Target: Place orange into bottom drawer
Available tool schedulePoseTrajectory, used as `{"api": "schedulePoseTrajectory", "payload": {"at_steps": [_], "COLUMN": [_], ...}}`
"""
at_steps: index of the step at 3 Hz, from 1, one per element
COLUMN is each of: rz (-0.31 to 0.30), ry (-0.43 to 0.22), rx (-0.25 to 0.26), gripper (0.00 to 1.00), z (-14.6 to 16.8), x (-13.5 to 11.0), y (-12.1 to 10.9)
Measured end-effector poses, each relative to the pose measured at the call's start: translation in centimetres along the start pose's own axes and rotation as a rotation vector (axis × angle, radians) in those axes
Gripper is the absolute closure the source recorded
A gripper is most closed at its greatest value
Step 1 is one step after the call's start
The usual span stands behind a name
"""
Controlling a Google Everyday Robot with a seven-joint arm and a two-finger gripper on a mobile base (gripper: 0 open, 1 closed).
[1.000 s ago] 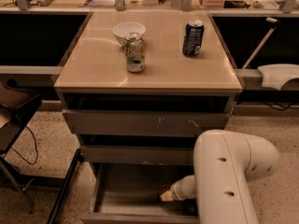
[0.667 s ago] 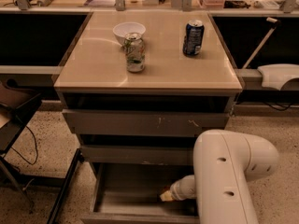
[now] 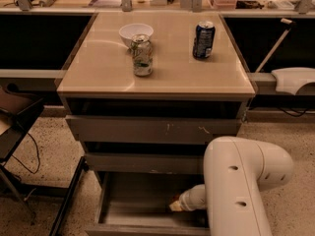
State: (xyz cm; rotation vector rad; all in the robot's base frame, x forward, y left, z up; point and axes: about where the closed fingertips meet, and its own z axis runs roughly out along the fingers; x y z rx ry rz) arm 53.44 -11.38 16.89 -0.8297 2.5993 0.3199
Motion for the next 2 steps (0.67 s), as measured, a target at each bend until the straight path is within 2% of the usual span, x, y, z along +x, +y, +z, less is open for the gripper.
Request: {"api": "schedulePoseTrajectory", "payload": {"at_steps": [1,2], "rz": [0.000,0.000], "ry": [0.000,0.000], "rx": [0.000,0.000], "gripper": [0.11,0.00], "z": [0.00,0.00], "x": [0.00,0.00], "y": [0.00,0.00]}}
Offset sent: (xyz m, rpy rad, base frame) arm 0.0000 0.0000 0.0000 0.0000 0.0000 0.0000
